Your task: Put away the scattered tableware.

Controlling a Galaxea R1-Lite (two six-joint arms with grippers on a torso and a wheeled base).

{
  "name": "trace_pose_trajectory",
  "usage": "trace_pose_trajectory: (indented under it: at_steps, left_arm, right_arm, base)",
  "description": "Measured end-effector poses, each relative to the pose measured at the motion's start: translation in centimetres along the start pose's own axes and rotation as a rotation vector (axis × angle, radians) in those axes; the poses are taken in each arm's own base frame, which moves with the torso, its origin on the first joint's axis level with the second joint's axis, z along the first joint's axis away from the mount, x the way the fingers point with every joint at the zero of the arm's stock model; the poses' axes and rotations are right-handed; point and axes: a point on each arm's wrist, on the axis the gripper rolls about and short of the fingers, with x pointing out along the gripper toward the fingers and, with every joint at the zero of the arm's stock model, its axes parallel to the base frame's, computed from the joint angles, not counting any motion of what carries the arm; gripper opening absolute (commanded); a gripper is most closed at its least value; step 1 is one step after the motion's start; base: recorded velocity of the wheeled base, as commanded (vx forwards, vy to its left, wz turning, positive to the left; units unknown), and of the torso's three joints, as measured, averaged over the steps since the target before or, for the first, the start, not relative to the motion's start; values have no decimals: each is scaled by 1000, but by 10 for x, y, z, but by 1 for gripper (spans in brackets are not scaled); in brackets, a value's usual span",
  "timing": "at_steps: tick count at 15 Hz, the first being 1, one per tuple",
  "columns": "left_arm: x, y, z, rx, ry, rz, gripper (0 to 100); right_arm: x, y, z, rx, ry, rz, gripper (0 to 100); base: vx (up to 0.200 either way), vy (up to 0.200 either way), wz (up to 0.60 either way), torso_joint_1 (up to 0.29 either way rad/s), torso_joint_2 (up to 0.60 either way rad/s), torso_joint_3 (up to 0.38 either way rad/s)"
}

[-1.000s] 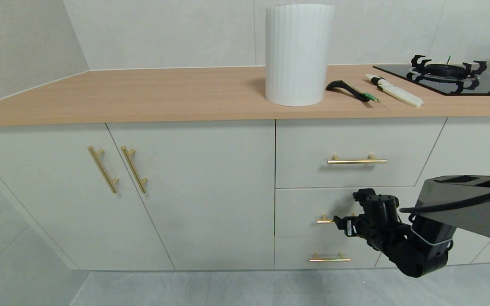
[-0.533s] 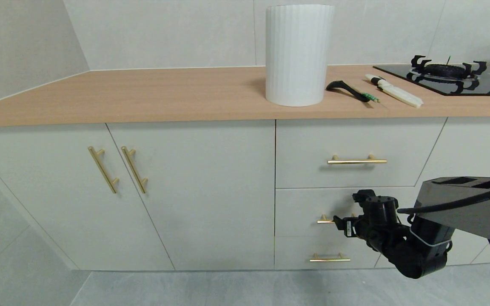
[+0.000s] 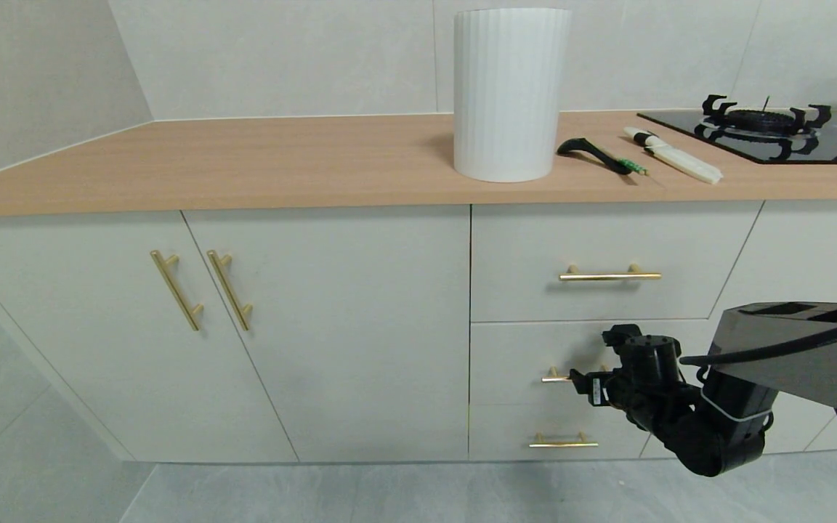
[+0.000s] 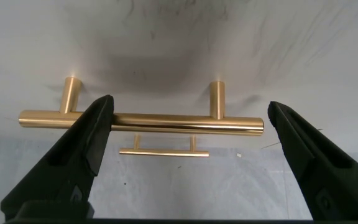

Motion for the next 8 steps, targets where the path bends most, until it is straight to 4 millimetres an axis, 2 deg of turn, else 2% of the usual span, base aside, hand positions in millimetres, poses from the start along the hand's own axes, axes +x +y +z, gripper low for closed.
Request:
trace_pose_trajectory:
  at_steps: [8]
  left_arm:
    - [0, 0, 0, 0, 0, 0, 100]
  right_arm:
    - [-2, -1, -4, -5, 21, -2, 100]
  base:
    - [0, 0, 0, 0, 0, 0]
